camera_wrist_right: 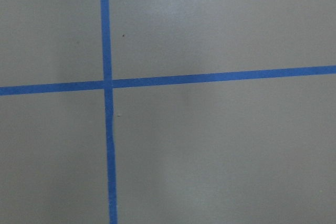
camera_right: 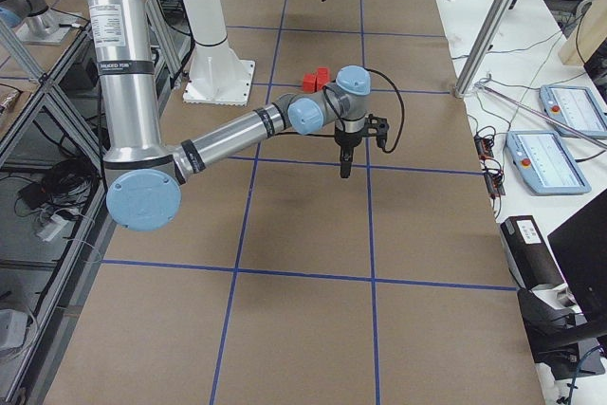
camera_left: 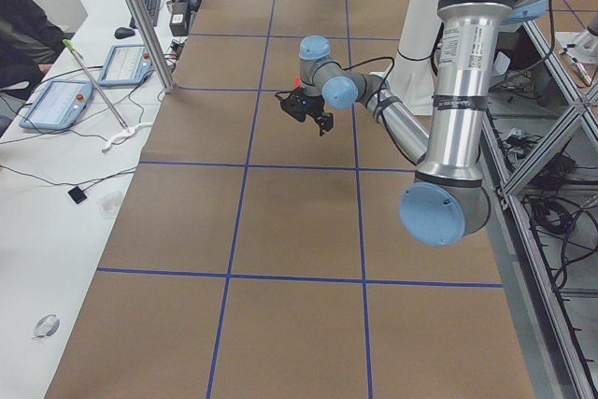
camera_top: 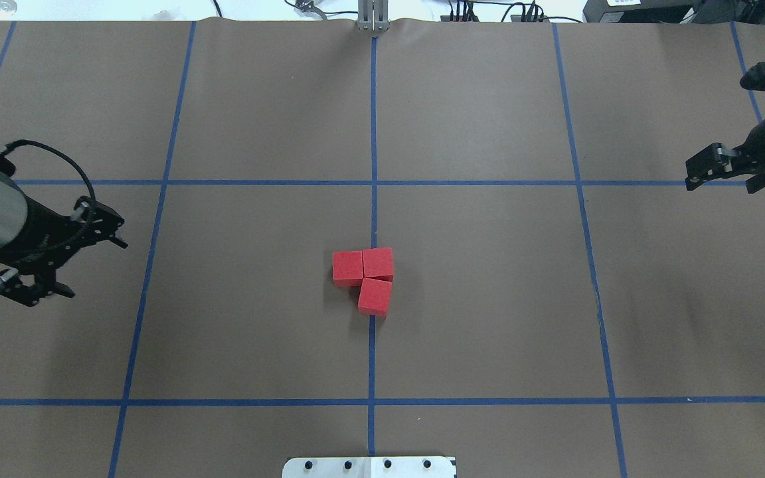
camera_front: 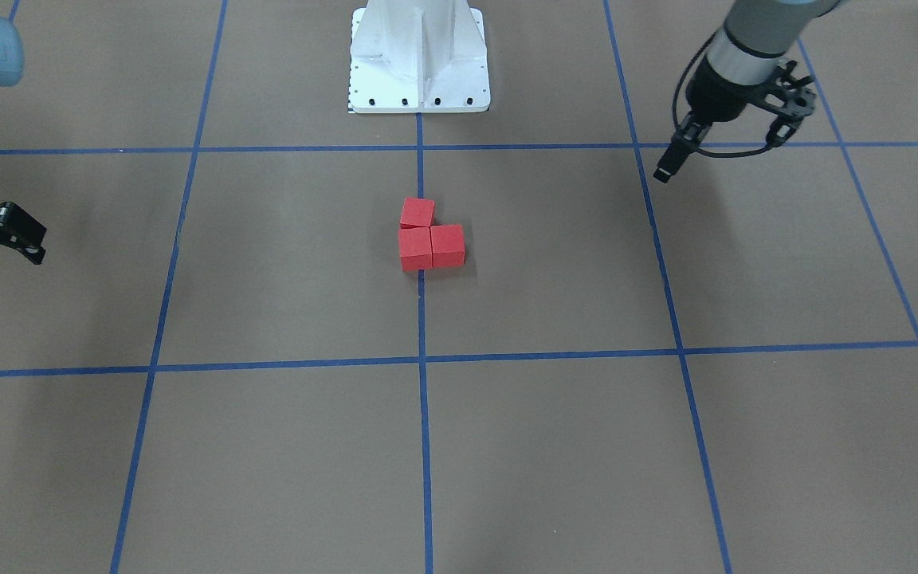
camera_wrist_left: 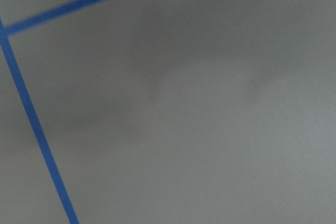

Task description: Form red blocks into L shape at center

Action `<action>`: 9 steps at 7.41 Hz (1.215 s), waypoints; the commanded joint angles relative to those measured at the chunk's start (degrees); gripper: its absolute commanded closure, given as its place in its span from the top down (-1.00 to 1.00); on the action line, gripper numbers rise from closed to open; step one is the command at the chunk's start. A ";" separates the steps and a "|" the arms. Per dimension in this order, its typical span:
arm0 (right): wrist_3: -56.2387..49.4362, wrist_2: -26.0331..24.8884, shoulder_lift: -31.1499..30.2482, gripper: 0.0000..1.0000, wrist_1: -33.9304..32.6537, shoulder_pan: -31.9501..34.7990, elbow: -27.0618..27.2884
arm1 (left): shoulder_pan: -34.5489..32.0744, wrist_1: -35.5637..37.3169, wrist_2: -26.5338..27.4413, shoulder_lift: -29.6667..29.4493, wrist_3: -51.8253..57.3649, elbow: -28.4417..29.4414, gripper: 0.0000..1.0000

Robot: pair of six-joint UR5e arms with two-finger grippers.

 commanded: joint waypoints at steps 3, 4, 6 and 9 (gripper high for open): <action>-17.45 4.54 -8.48 0.98 0.00 12.50 -0.59 | -24.46 -2.71 -9.42 8.89 51.14 7.51 1.00; -20.71 4.54 -9.54 0.98 0.00 14.69 -1.29 | -27.02 -2.71 -9.42 10.30 60.40 8.39 1.00; -27.48 4.63 -11.56 0.98 -0.35 20.14 -2.52 | -32.90 -2.80 -9.86 11.46 73.97 12.33 1.00; -30.92 4.63 -13.06 0.98 -0.62 22.53 -2.53 | -39.25 -2.80 -11.18 11.37 87.62 15.51 1.00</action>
